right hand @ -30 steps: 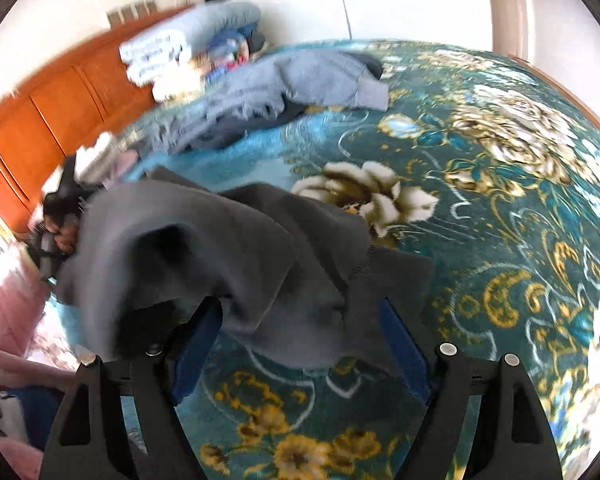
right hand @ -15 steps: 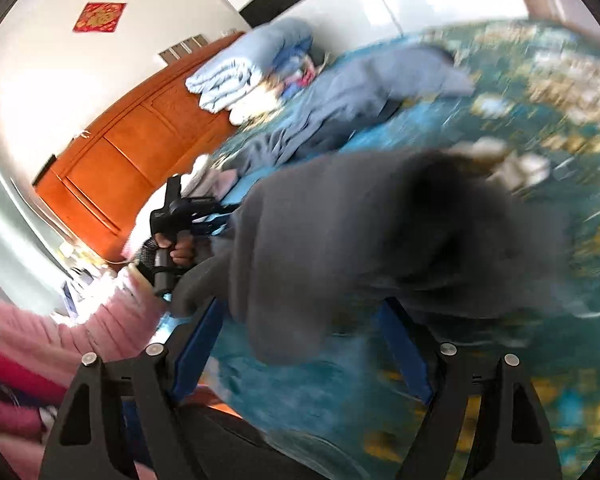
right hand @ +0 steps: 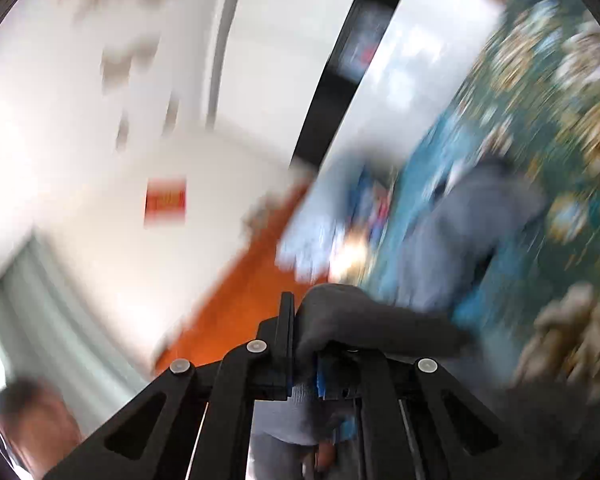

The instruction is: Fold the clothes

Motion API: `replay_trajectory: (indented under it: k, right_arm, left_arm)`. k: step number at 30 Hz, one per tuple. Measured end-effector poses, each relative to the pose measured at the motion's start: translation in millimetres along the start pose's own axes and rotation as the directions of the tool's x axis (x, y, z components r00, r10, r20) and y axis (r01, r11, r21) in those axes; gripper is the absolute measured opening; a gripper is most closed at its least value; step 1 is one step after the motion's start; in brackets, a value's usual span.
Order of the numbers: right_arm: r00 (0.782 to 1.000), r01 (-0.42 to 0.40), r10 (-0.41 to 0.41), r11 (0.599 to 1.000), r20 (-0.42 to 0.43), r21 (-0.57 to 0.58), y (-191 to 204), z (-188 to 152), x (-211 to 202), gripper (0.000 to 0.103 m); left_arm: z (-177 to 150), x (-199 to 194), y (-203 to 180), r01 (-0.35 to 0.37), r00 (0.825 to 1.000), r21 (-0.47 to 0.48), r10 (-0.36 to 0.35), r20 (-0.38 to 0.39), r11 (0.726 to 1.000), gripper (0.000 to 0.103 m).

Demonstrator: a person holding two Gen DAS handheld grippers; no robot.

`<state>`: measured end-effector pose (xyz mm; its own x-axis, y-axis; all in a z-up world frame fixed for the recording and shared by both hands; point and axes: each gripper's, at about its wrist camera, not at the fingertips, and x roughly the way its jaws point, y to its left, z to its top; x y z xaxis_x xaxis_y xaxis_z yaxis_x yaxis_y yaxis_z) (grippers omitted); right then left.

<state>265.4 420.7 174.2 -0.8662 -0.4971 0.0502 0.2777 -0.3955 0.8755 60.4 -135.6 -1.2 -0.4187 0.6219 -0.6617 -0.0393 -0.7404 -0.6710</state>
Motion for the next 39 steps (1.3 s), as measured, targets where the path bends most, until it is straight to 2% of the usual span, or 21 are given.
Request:
replay_trajectory:
  k: [2, 4, 7, 8, 10, 12, 14, 16, 17, 18, 22, 24, 26, 27, 28, 29, 30, 32, 35, 37, 39]
  right_arm:
    - [0.986, 0.094, -0.107, 0.99, 0.129, 0.102, -36.1, 24.5, -17.6, 0.008]
    - [0.957, 0.189, -0.232, 0.954, 0.174, 0.234, -87.0, 31.4, -29.4, 0.008]
    - [0.917, 0.316, -0.384, 0.865, 0.106, 0.39, -155.8, 14.1, -33.7, 0.008]
    - [0.908, 0.342, -0.411, 0.841, 0.083, 0.42, -170.3, 7.0, -33.5, 0.008]
    - [0.902, 0.345, -0.426, 0.809, 0.071, 0.476, -193.8, -8.9, -35.5, 0.009]
    - [0.913, 0.292, -0.395, 0.806, 0.1, 0.516, -202.5, -15.4, -41.5, 0.009]
    - [0.92, 0.288, -0.382, 0.809, 0.087, 0.513, -198.2, -14.8, -46.3, 0.013]
    - [0.929, 0.297, -0.366, 0.832, 0.06, 0.469, -186.8, -10.6, -51.6, 0.032]
    - [0.933, 0.301, -0.356, 0.846, 0.046, 0.439, -179.1, -8.6, -54.7, 0.051]
    - [0.936, 0.309, -0.351, 0.859, 0.029, 0.409, -170.1, -7.5, -57.7, 0.061]
    - [0.92, 0.389, -0.389, 0.884, -0.053, 0.261, -138.5, -4.4, -64.3, 0.061]
    - [0.941, 0.338, -0.333, 0.902, -0.065, 0.269, -133.3, -5.8, -68.7, 0.062]
    - [0.98, 0.193, -0.196, 0.898, -0.034, 0.395, -144.0, -15.1, -77.8, 0.065]
    - [0.993, 0.101, -0.117, 0.871, 0.003, 0.48, -153.9, -23.8, -82.6, 0.066]
    - [0.998, 0.049, -0.067, 0.848, 0.016, 0.528, -158.9, -31.8, -86.1, 0.066]
    - [0.999, 0.006, -0.025, 0.822, 0.026, 0.569, -164.0, -40.2, -88.2, 0.066]
    - [1.0, 0.004, -0.013, 0.809, 0.011, 0.588, -167.6, -49.8, -86.3, 0.066]
    - [0.996, 0.079, -0.043, 0.816, -0.077, 0.573, -165.8, -66.9, -79.3, 0.066]
    - [0.978, 0.167, -0.083, 0.859, -0.19, 0.484, -149.7, -79.0, -68.5, 0.066]
    - [0.946, 0.284, -0.216, 0.912, -0.243, 0.295, -119.5, -76.4, -67.1, 0.066]
    - [0.904, 0.385, -0.355, 0.918, -0.24, 0.095, -90.7, -72.2, -65.0, 0.066]
  left_arm:
    - [0.6, 0.6, 1.0, 0.015, 1.0, -0.007, -0.015, -0.002, 1.0, 0.043]
    - [0.4, 0.5, 0.8, 0.017, 1.0, -0.008, -0.017, -0.003, 1.0, 0.043]
    - [0.5, 0.6, -0.8, 0.007, 1.0, 0.001, -0.007, -0.007, 1.0, 0.043]
    - [0.7, 0.9, -1.3, 0.004, 1.0, 0.003, -0.004, -0.009, 1.0, 0.043]
    - [1.4, 1.6, -3.4, -0.009, 1.0, 0.007, 0.009, -0.013, 1.0, 0.043]
    - [1.5, 1.9, -7.9, -0.036, 0.999, 0.024, 0.036, -0.014, 0.999, 0.043]
    - [1.7, 3.6, -13.4, -0.072, 0.997, 0.044, 0.073, -0.02, 0.996, 0.043]
    - [1.6, 4.8, -16.5, -0.098, 0.995, 0.06, 0.099, -0.025, 0.993, 0.043]
    - [1.6, 5.7, -18.4, -0.112, 0.993, 0.069, 0.114, -0.027, 0.991, 0.043]
    - [1.7, 6.9, -19.4, -0.125, 0.992, 0.075, 0.127, -0.027, 0.989, 0.043]
    - [0.5, 9.5, -24.0, -0.177, 0.984, 0.106, 0.179, -0.017, 0.979, 0.036]
    - [0.1, 9.5, -24.5, -0.189, 0.982, 0.109, 0.191, -0.007, 0.976, 0.033]
    - [-0.3, 9.0, -24.8, -0.199, 0.98, 0.107, 0.2, 0.004, 0.974, 0.03]
    - [-0.2, 9.4, -24.5, -0.201, 0.98, 0.104, 0.201, 0.006, 0.974, 0.029]
    - [0.2, 9.2, -24.3, -0.202, 0.979, 0.099, 0.202, 0.006, 0.974, 0.029]
    - [0.8, 8.9, -23.7, -0.201, 0.98, 0.094, 0.201, 0.005, 0.975, 0.028]
    - [1.3, 8.1, -22.9, -0.199, 0.98, 0.09, 0.199, 0.004, 0.976, 0.028]
    - [2.0, 7.6, -22.4, -0.197, 0.98, 0.083, 0.197, 0.004, 0.977, 0.027]
    - [1.6, 8.4, -23.6, -0.205, 0.979, 0.086, 0.205, 0.009, 0.975, 0.027]
    - [1.1, 8.8, -26.2, -0.219, 0.976, 0.098, 0.218, 0.015, 0.971, 0.027]
    - [-0.2, 9.3, -30.0, -0.237, 0.971, 0.117, 0.236, 0.024, 0.964, 0.027]
